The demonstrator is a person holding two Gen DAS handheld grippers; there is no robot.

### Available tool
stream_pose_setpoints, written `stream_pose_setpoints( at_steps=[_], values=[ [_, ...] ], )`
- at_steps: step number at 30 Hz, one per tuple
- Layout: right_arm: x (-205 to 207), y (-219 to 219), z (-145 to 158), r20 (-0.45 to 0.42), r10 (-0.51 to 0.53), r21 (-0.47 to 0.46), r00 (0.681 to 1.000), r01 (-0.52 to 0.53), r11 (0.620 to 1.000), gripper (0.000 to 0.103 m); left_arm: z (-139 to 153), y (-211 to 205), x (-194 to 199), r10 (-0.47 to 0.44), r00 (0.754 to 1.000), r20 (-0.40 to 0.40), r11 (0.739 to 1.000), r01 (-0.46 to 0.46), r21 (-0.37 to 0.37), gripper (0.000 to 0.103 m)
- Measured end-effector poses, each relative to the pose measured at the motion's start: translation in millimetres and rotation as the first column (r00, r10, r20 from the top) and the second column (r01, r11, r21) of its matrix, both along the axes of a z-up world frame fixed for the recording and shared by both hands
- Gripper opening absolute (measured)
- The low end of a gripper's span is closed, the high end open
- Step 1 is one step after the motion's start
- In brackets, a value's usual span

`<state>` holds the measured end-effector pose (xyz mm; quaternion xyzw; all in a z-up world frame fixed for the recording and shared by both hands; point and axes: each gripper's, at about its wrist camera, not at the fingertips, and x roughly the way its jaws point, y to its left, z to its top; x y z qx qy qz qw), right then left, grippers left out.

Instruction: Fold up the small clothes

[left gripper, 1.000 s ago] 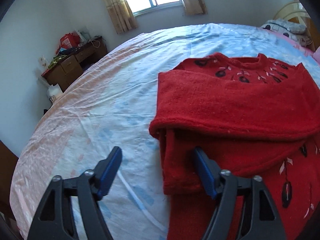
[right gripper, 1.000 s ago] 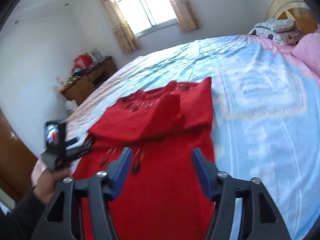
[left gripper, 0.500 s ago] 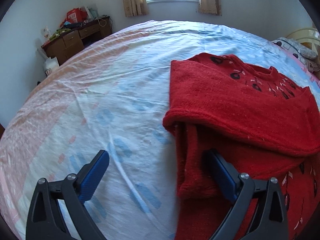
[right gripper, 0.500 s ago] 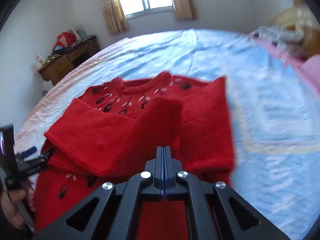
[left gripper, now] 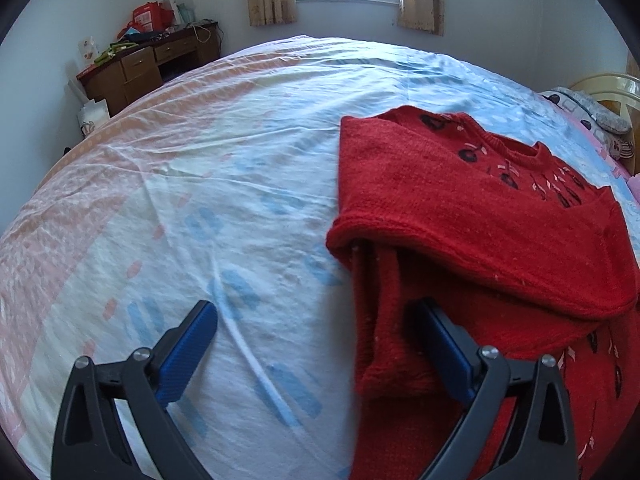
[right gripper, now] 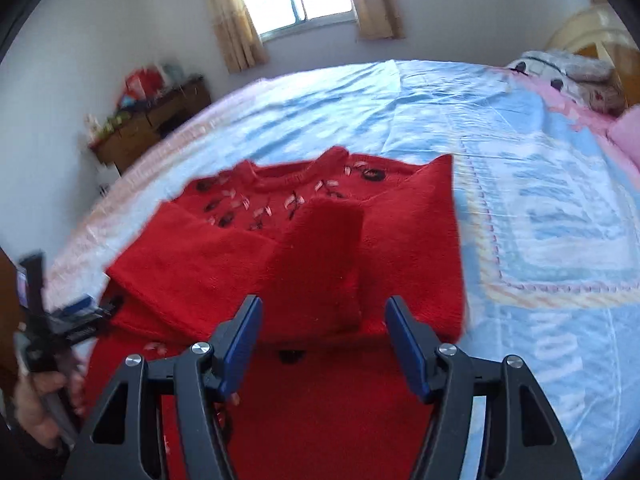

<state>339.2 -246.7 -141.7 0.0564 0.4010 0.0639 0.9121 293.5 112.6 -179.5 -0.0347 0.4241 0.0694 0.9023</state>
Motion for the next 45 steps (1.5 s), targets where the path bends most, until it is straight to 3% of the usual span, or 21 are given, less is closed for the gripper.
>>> stream_pose_setpoints(
  at_steps=[2, 4, 5, 9, 14, 17, 20, 21, 22, 24, 26, 30, 34, 37, 39, 41, 43, 45],
  values=[
    [10, 4, -9, -0.022, -0.009, -0.027, 1.0, 0.008, 1.0, 0.06, 0, 0, 0, 0.0, 1.0, 0.0, 1.0, 0.0, -0.001, 0.101],
    [17, 1, -20, -0.059, -0.01, -0.012, 0.998, 0.009, 1.0, 0.023, 0, 0, 0, 0.0, 1.0, 0.0, 1.0, 0.0, 0.0, 0.101],
    [16, -1, -22, -0.06, -0.012, -0.002, 0.998, 0.012, 1.0, 0.017, 0, 0, 0, 0.0, 1.0, 0.0, 1.0, 0.0, -0.001, 0.101],
    [0, -7, -8, 0.002, -0.008, -0.02, 1.0, 0.008, 1.0, 0.013, 0, 0, 0, -0.002, 1.0, 0.0, 1.0, 0.002, -0.001, 0.101],
    [-19, -27, 11, 0.051, -0.091, -0.096, 0.995, 0.095, 0.991, 0.013, 0, 0, 0, -0.002, 1.0, -0.001, 1.0, 0.002, -0.002, 0.101],
    [-20, -38, 2, 0.022, -0.125, -0.13, 0.992, 0.126, 0.983, 0.013, 0, -1, 0, 0.0, 1.0, -0.001, 1.0, 0.0, 0.006, 0.102],
    [-20, -47, -15, -0.025, -0.113, -0.08, 0.993, 0.111, 0.991, 0.015, 0, -1, 0, 0.001, 1.0, 0.0, 1.0, -0.001, 0.008, 0.102],
    [-21, -50, -18, -0.041, -0.115, -0.053, 0.993, 0.112, 0.992, 0.023, 0, -1, 0, 0.0, 1.0, -0.001, 1.0, 0.0, 0.006, 0.102],
    [-22, -51, -19, -0.048, -0.12, -0.042, 0.992, 0.118, 0.992, 0.041, 0, -1, 0, 0.001, 1.0, 0.0, 1.0, -0.001, 0.003, 0.102],
    [-27, -52, -16, -0.034, -0.147, -0.033, 0.989, 0.146, 0.989, 0.06, 1, 0, -2, 0.0, 1.0, 0.004, 1.0, 0.0, -0.007, 0.102],
    [-36, -50, -4, 0.023, -0.164, -0.039, 0.986, 0.165, 0.986, 0.06, 3, 5, -6, -0.002, 1.0, 0.018, 0.999, 0.003, -0.035, 0.101],
    [-45, -24, 23, 0.143, -0.037, -0.066, 0.989, 0.047, 0.997, 0.06, 23, 20, -31, 0.074, 0.989, 0.128, 0.993, -0.061, -0.099, 0.1],
    [-21, -4, 18, 0.1, 0.044, -0.085, 0.994, -0.036, 0.996, 0.06, 55, 11, -39, 0.069, 0.966, 0.249, 0.997, -0.055, -0.061, 0.103],
    [2, -9, -1, 0.025, 0.007, -0.075, 1.0, -0.005, 0.997, 0.06, 57, -7, -12, -0.008, 0.981, 0.194, 0.999, 0.001, 0.034, 0.103],
    [9, -21, -16, -0.012, -0.053, -0.073, 0.999, 0.052, 0.996, 0.06, 41, -14, 5, 0.004, 0.993, 0.121, 0.993, -0.019, 0.118, 0.103],
    [5, -29, -21, -0.015, -0.056, -0.041, 0.998, 0.056, 0.998, 0.06, 18, -14, 15, -0.013, 0.999, 0.037, 0.988, 0.007, 0.151, 0.103],
    [1, -28, -22, -0.004, -0.03, -0.063, 1.0, 0.03, 0.998, 0.06, 2, -9, 17, -0.024, 1.0, -0.013, 0.99, 0.026, 0.135, 0.103],
    [0, -27, -24, -0.007, -0.021, -0.073, 1.0, 0.02, 0.997, 0.06, 5, 1, 15, -0.01, 1.0, -0.004, 0.997, 0.01, 0.082, 0.103]
  ],
)
